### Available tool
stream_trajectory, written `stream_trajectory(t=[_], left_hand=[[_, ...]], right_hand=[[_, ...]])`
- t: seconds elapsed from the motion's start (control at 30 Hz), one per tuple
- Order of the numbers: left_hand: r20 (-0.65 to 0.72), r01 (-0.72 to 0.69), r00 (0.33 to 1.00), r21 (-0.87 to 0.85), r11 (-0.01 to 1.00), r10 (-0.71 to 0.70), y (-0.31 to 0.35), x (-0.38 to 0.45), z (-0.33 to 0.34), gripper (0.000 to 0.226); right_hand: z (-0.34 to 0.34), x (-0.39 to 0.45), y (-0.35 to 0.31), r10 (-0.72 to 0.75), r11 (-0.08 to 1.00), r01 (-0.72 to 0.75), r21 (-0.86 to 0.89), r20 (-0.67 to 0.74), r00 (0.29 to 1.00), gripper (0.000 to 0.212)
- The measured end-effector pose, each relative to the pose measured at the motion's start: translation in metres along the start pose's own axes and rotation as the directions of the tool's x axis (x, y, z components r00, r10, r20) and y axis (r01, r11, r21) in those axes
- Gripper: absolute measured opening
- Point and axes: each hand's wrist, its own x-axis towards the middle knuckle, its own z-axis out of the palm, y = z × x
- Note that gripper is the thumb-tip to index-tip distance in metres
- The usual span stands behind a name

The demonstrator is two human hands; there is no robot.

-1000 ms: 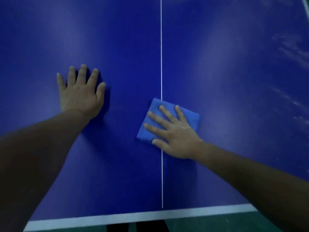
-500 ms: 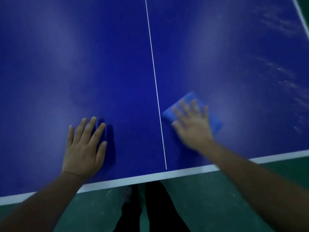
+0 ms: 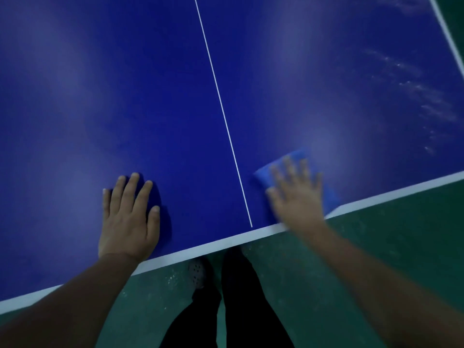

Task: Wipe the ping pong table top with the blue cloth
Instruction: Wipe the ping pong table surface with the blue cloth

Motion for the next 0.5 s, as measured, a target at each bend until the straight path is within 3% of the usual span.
stream_trajectory(t=[0.03,0.1,0.17,0.23,0.27,0.3,0.37,0.4,0.43,0.5], left_hand=[[0.003,-0.001,1.0,-0.005,1.0,0.001,0.001,0.0,0.0,0.06],[0.01,0.004,1.0,-0.005,1.0,-0.003,0.0,0.0,-0.001,0.061],[0.02,0.005,1.0,-0.006,1.0,-0.004,-0.001,-0.001,-0.001,0.062],[0.026,0.007,1.0,-0.01,1.0,-0.007,-0.001,0.0,0.0,0.062],[0.027,0.009,1.0,-0.01,1.0,-0.009,-0.002,0.0,0.0,0.062],[0.023,0.01,1.0,-0.011,1.0,-0.01,-0.002,0.0,0.0,0.062],[0.023,0.007,1.0,-0.015,1.0,-0.007,-0.003,0.0,0.001,0.062],[0.026,0.005,1.0,-0.015,1.0,-0.005,-0.004,0.001,0.002,0.062],[0.025,0.006,1.0,-0.013,1.0,-0.005,-0.005,0.0,0.002,0.062],[0.022,0.006,1.0,-0.011,1.0,-0.006,-0.005,-0.001,0.002,0.061]], right_hand=[[-0.006,0.014,0.032,0.214,0.977,-0.215,0.014,0.037,0.976,0.061],[-0.02,0.038,0.066,0.529,0.837,-0.536,0.111,0.089,0.844,0.063],[-0.021,0.054,0.039,0.637,0.75,-0.641,0.163,0.081,0.766,0.063],[-0.011,0.048,-0.027,0.468,0.878,-0.465,0.113,0.002,0.884,0.06],[-0.005,0.034,-0.063,0.267,0.96,-0.263,0.096,-0.022,0.964,0.059],[0.002,0.014,-0.094,-0.008,0.997,0.01,0.077,-0.022,1.0,0.057],[0.01,-0.024,-0.112,-0.418,0.908,0.416,0.049,0.017,0.908,0.053],[0.008,-0.025,-0.099,-0.5,0.865,0.498,0.059,0.036,0.865,0.053],[0.006,-0.016,-0.079,-0.49,0.872,0.489,0.038,0.026,0.871,0.053],[0.002,0.013,-0.034,-0.237,0.971,0.237,-0.007,0.004,0.971,0.056]])
